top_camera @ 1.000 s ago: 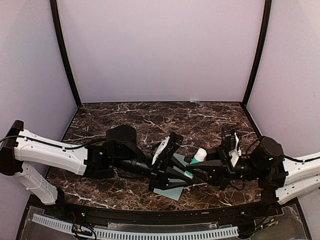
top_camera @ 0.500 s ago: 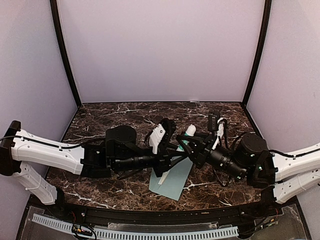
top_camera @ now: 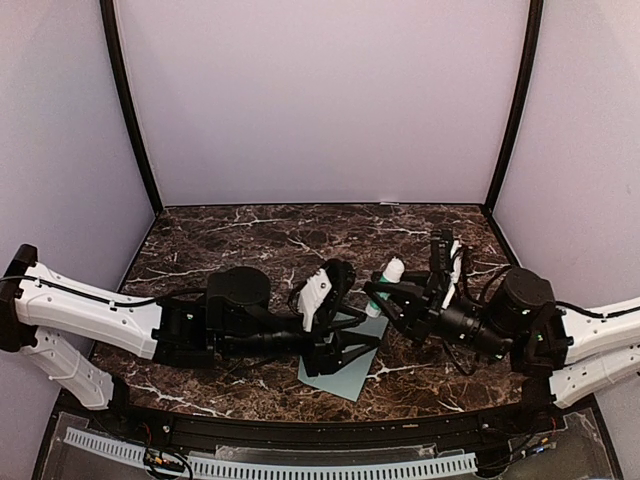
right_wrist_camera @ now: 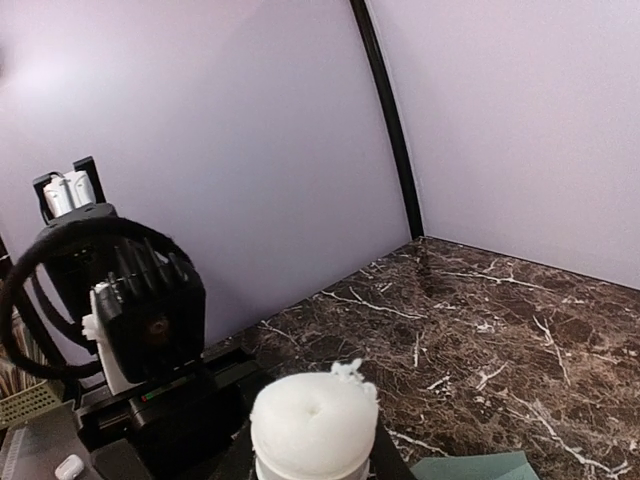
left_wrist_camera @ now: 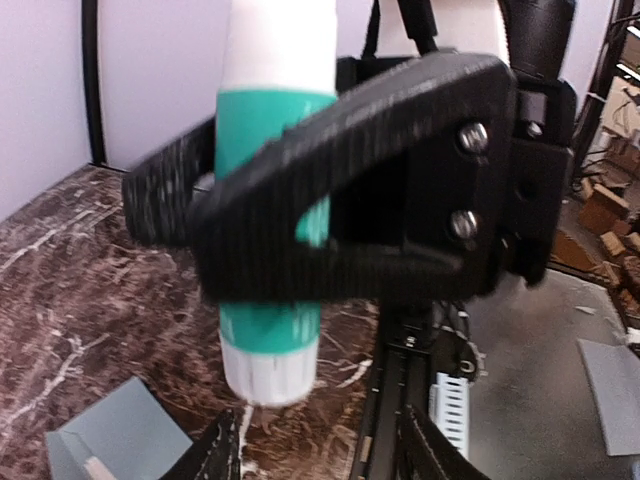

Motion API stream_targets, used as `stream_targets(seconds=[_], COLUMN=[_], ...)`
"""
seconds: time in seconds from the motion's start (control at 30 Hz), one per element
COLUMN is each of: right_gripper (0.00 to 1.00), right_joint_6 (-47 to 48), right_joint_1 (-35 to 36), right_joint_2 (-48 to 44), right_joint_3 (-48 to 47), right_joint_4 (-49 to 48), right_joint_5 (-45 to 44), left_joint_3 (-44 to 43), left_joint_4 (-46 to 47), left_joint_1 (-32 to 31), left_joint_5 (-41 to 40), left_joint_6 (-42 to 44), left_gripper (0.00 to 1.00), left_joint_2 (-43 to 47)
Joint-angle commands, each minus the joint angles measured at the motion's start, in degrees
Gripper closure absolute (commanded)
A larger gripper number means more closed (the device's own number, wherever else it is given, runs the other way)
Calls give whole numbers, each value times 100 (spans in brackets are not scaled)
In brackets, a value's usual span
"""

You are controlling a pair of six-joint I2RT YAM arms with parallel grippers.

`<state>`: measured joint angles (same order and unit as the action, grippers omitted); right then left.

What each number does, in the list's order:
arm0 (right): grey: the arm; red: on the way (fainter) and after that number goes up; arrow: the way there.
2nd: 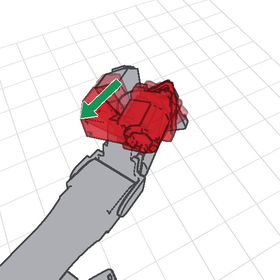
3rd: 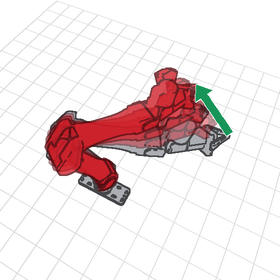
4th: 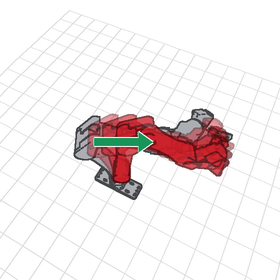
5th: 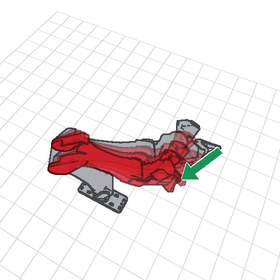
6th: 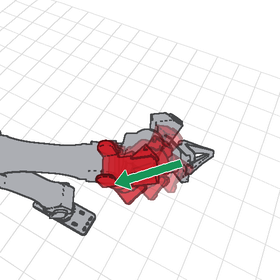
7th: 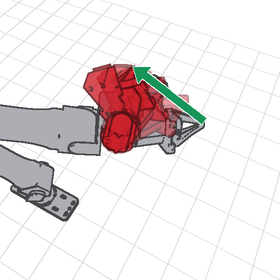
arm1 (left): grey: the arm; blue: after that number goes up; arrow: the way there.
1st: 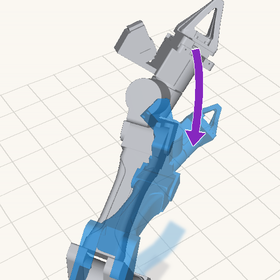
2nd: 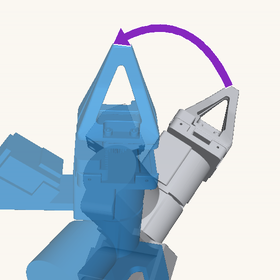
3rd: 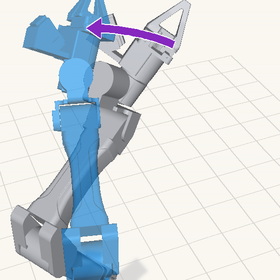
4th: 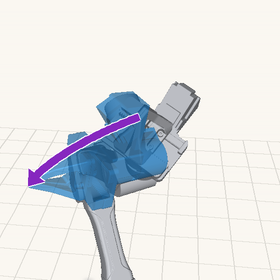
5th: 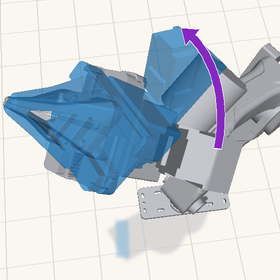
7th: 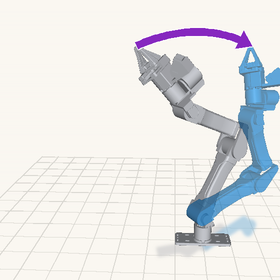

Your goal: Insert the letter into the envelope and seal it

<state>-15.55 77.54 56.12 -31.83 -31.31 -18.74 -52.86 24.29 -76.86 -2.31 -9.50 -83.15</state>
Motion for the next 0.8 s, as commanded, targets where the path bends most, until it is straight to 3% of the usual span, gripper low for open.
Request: stream_targets(seconds=[0.0,0.3,0.5,0.77], right_gripper=[100,100,100,100], right_joint_6=[442,222,133,76], right_joint_1=[-37,-43,-39,-37], right_joint_2=[-636,-885,-655,-528], right_joint_3=[77,46,-60,-82], right_joint_4=[222,238,92,-20], right_joint_5=[1204,3173,3553,3515], left_joint_3=[321,310,42,-121], left_joint_4=[-24,610,896,988], left_joint_1=[-57,-57,-57,-57], left_joint_5=[1085,2274,2738,2757], left_joint_6=[-72,-279,-440,-450], left_gripper=[44,42,49,77], left_joint_2=[588,639,363,143])
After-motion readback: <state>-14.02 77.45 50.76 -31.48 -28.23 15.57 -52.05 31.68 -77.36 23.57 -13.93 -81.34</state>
